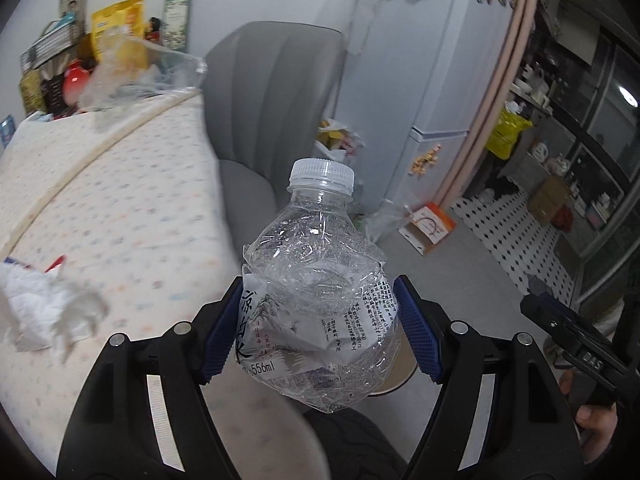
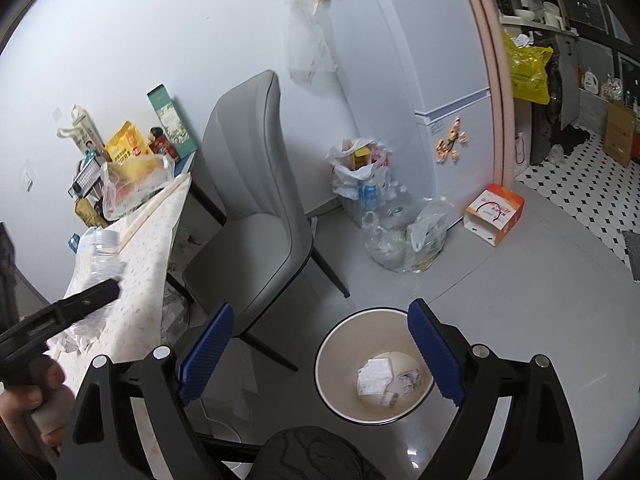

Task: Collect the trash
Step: 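Carry the bottle and blister pack in both tools toward the trash bin, then open the right tool over the bin while the left tool releases the bottle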

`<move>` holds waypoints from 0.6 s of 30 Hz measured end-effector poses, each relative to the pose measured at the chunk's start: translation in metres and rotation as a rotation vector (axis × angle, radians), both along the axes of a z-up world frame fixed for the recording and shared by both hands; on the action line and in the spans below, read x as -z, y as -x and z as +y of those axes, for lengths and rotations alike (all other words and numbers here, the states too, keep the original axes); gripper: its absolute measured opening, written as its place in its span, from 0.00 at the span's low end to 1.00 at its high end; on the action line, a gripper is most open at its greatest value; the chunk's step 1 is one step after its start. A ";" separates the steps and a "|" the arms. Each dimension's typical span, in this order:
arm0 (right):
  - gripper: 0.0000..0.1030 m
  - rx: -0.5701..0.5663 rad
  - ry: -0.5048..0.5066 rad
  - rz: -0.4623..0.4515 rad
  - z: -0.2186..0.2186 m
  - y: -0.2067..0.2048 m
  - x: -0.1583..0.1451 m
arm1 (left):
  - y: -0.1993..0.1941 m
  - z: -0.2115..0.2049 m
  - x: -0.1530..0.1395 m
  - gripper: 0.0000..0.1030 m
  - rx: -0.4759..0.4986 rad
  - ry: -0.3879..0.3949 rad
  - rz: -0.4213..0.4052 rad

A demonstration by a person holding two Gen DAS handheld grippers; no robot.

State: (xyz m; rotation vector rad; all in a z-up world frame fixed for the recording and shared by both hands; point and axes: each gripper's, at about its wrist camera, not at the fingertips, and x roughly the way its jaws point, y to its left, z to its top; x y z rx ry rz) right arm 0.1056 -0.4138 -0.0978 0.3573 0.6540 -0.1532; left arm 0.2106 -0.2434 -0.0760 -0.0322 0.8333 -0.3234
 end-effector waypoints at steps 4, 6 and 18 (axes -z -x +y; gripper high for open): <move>0.84 0.026 -0.003 -0.005 -0.014 0.010 0.001 | -0.012 -0.026 0.009 0.71 0.039 0.000 0.027; 0.84 0.046 -0.011 -0.002 -0.024 0.014 0.003 | -0.016 -0.037 0.014 0.71 0.051 -0.002 0.038; 0.84 0.143 -0.045 0.030 -0.071 0.029 0.023 | -0.048 -0.096 0.041 0.72 0.157 0.023 0.124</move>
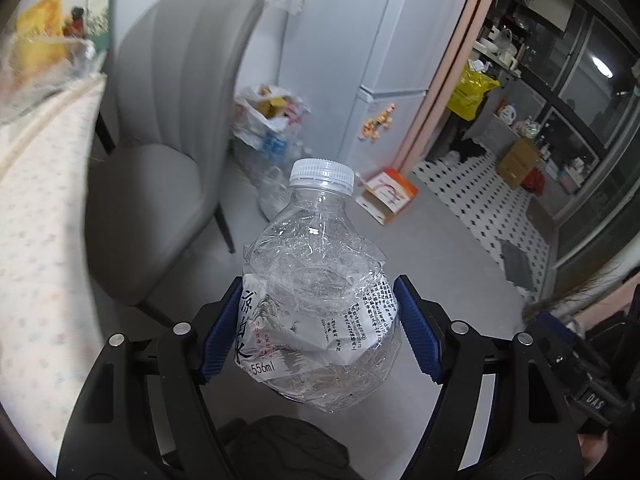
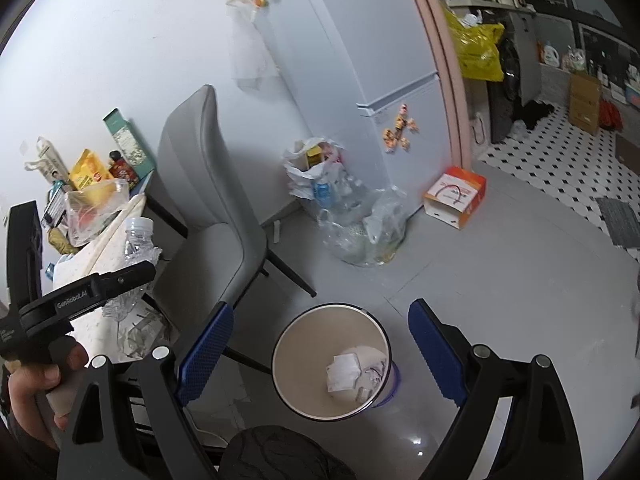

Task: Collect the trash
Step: 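Open the right tool over the bin while the left tool releases the bottle, then move both tools back to the white tissue pile on the table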

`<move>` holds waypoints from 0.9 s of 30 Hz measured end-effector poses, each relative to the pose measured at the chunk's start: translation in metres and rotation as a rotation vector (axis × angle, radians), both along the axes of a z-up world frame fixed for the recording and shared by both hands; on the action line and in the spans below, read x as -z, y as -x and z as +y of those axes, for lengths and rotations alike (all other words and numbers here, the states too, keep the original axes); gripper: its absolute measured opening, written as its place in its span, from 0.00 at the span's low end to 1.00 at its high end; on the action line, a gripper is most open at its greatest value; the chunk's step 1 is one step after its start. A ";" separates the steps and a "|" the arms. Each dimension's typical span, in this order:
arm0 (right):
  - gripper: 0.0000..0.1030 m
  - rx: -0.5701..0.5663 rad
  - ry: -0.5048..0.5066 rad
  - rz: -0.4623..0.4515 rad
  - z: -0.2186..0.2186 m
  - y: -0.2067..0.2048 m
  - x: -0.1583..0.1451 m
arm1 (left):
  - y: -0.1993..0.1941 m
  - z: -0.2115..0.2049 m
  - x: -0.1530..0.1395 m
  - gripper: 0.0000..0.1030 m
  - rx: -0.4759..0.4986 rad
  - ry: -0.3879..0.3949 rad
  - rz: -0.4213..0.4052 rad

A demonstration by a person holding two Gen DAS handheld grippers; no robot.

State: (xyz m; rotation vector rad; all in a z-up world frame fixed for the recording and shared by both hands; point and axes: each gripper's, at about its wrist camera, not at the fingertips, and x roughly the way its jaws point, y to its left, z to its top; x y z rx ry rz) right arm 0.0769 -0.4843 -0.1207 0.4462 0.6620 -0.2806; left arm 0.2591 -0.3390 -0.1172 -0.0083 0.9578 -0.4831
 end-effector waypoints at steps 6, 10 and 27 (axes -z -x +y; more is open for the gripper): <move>0.84 0.025 -0.031 -0.002 -0.011 0.003 0.009 | -0.004 -0.010 0.004 0.94 0.027 0.027 0.007; 0.84 0.016 -0.041 0.012 -0.011 0.001 0.015 | 0.002 -0.009 -0.001 0.94 0.018 0.017 -0.005; 0.87 -0.154 0.056 -0.003 0.083 -0.029 -0.018 | 0.059 0.122 -0.049 0.94 -0.193 0.098 -0.130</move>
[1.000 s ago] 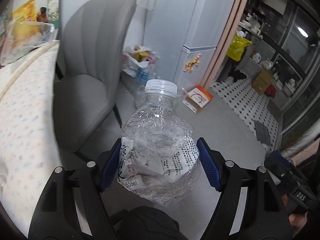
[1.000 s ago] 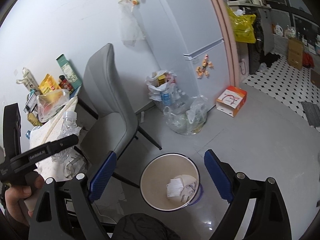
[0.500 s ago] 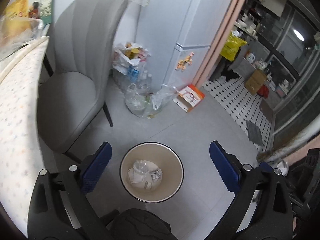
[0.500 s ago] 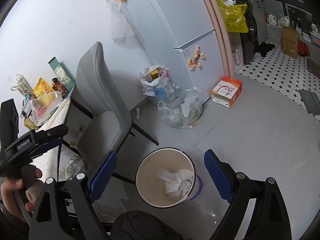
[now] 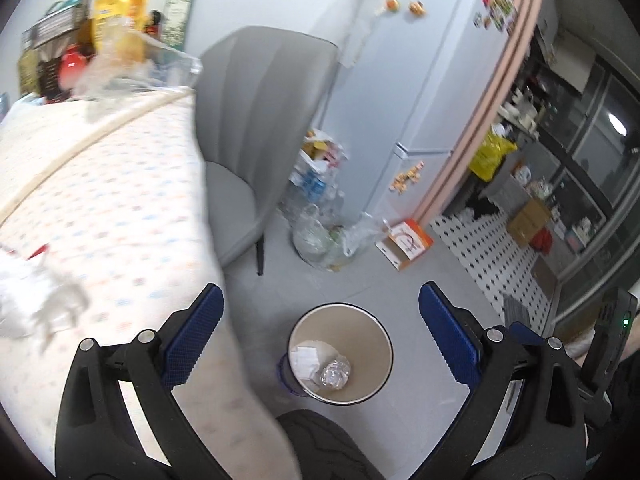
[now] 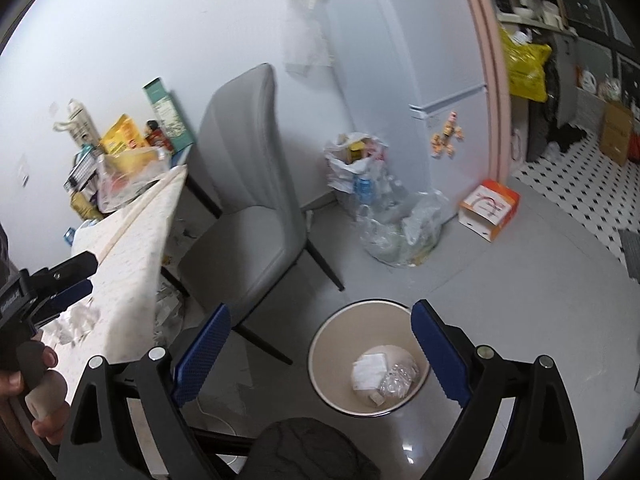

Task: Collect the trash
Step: 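Move both tools back to the white tissue pile on the table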

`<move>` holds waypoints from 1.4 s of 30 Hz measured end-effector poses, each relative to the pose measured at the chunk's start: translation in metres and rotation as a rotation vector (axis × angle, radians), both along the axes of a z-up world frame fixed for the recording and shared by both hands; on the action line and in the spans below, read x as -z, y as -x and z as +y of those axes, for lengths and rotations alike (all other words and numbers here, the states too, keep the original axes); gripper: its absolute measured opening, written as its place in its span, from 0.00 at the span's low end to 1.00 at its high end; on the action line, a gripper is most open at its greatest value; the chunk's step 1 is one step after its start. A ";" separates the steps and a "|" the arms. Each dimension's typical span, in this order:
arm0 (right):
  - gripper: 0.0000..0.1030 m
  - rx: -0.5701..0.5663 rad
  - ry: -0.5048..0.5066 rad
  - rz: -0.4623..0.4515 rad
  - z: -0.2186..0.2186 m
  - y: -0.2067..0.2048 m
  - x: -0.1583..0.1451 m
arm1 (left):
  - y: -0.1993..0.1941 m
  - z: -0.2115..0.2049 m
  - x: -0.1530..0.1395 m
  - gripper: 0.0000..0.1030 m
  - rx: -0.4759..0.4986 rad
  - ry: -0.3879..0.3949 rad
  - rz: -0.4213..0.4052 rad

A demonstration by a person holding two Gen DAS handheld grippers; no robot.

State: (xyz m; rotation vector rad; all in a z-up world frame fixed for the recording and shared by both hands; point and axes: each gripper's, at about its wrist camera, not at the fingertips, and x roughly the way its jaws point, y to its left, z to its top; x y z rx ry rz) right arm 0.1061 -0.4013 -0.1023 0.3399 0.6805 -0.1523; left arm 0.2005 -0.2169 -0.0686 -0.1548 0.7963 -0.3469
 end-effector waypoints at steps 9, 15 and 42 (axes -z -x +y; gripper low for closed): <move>0.92 -0.101 0.043 -0.016 0.064 -0.009 -0.020 | 0.037 0.086 -0.012 0.94 -0.137 0.063 -0.042; 0.92 -0.164 0.072 -0.023 0.102 -0.009 -0.029 | 0.060 0.131 -0.016 0.94 -0.199 0.075 -0.069; 0.91 -0.436 0.049 -0.022 0.239 -0.028 -0.036 | 0.113 0.287 -0.001 0.94 -0.452 0.185 -0.064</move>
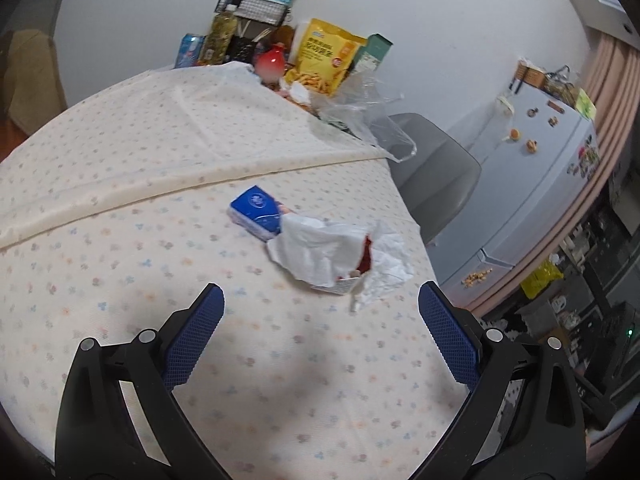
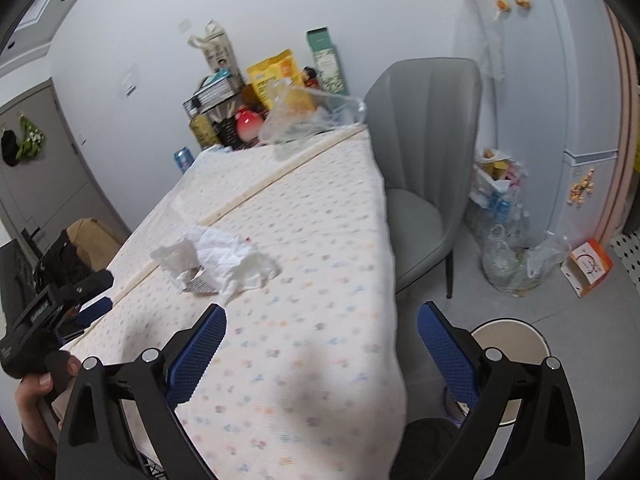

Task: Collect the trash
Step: 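Move both tools back to the white tissue pile on the table, then grasp a white tissue with the left tool while the right tool grasps another tissue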

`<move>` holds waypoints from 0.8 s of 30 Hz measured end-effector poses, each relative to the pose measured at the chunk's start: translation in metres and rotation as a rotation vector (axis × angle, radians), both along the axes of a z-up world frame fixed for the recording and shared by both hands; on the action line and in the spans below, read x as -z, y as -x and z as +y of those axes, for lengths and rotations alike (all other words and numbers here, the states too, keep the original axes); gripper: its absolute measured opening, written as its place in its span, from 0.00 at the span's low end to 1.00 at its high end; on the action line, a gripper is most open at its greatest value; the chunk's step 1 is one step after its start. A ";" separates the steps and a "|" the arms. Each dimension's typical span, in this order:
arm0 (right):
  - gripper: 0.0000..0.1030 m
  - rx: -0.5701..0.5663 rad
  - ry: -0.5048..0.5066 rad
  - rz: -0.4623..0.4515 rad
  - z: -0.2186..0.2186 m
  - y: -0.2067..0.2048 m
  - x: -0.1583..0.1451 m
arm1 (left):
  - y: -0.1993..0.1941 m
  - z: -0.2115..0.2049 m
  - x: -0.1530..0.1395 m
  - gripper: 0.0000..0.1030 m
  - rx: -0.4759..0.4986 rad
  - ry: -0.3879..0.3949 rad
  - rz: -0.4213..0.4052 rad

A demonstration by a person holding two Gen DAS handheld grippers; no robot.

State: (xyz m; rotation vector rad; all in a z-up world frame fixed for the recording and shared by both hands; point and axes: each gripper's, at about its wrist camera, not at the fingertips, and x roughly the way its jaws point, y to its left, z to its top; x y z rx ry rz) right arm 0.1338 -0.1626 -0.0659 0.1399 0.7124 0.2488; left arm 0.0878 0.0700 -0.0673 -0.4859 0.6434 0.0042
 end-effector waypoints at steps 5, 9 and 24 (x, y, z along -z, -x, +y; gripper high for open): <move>0.89 -0.029 0.014 0.025 0.009 -0.009 0.010 | -0.012 0.008 0.010 0.88 -0.012 0.019 0.017; 0.88 -0.030 0.013 0.031 0.010 -0.018 0.011 | -0.028 0.003 0.013 0.87 0.006 0.016 0.025; 0.86 -0.090 0.021 0.068 0.029 -0.041 0.020 | -0.064 0.006 0.026 0.05 -0.052 0.030 0.040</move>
